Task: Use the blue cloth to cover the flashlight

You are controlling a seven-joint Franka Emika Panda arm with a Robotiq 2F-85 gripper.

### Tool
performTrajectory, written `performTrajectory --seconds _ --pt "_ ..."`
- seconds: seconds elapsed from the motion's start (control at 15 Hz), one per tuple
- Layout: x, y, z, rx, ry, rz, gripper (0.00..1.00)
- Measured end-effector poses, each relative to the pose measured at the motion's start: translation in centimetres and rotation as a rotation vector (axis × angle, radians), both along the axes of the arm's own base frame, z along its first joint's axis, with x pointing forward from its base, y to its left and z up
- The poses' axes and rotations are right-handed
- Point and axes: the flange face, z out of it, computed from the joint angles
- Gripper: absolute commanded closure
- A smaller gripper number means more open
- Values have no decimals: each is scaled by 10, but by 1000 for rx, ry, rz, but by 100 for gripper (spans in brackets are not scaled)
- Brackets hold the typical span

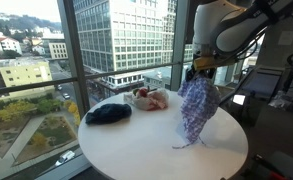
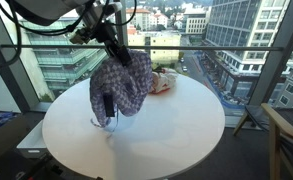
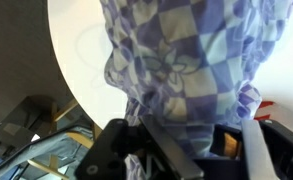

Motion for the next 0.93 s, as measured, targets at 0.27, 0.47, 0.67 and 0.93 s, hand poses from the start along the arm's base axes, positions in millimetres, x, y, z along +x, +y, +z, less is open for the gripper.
performTrajectory --seconds 0.27,0.47,0.67,0.93 --pt "-17 36 39 -66 -107 70 97" --pt "-35 61 66 -98 -184 118 96" --pt "-52 76 87 -116 -241 146 95" --pt "-57 68 88 -123 -250 132 96"
